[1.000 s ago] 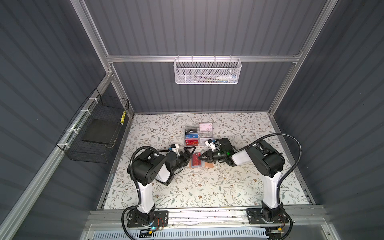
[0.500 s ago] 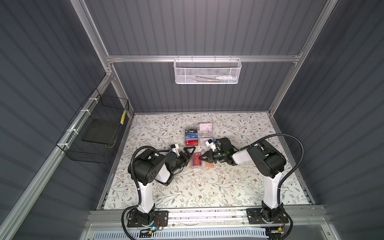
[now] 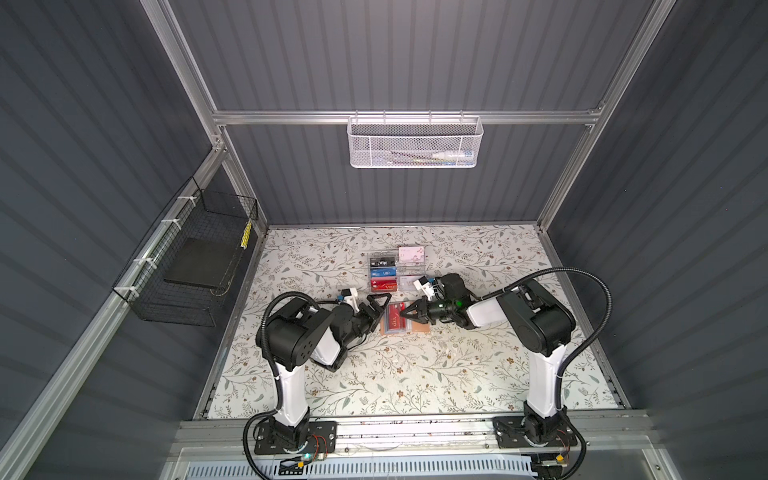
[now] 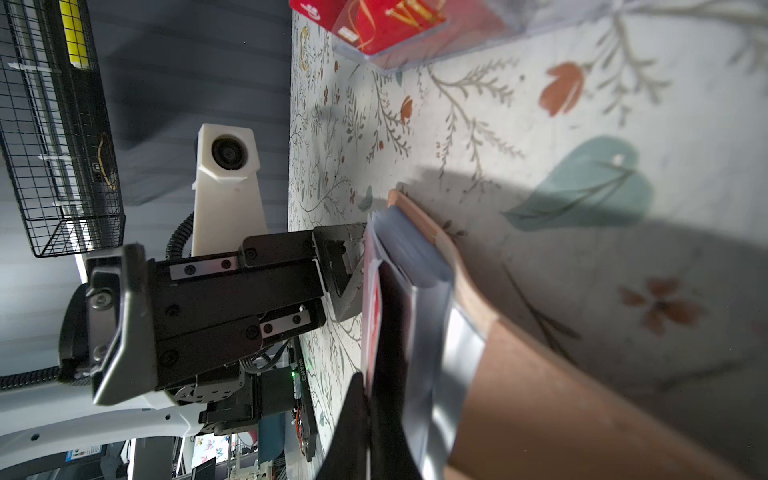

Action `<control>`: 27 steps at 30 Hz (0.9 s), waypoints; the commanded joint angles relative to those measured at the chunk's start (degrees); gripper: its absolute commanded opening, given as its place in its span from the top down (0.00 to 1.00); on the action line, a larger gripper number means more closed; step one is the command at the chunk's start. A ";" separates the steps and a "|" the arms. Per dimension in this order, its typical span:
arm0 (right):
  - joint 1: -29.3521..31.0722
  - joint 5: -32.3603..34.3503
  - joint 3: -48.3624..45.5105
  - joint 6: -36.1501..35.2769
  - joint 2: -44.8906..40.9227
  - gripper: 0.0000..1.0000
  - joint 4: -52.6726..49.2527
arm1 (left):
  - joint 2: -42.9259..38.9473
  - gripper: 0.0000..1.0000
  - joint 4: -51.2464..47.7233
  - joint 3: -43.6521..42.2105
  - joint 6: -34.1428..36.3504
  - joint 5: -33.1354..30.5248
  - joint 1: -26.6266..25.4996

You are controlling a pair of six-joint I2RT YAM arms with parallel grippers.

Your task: Take the credit cards out of the card holder

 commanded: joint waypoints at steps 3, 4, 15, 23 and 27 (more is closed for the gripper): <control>-0.59 -0.90 -0.31 0.25 -0.76 0.94 1.76 | 2.08 0.00 -9.86 -2.87 0.64 0.91 -0.49; -0.61 -0.85 -0.33 0.23 -0.64 0.94 1.68 | 1.99 0.00 -9.93 -2.96 0.71 0.91 -0.49; -1.33 0.11 -0.29 -0.13 -0.27 0.91 0.35 | 0.48 0.00 -11.77 -2.79 1.21 1.20 -0.49; -1.40 -0.74 -0.07 0.81 0.36 0.88 1.28 | -0.06 0.00 -13.15 -1.87 1.65 1.33 -0.49; -1.31 -0.85 0.08 1.05 0.73 0.90 1.32 | -3.29 0.00 -17.09 -1.00 3.11 1.53 -0.56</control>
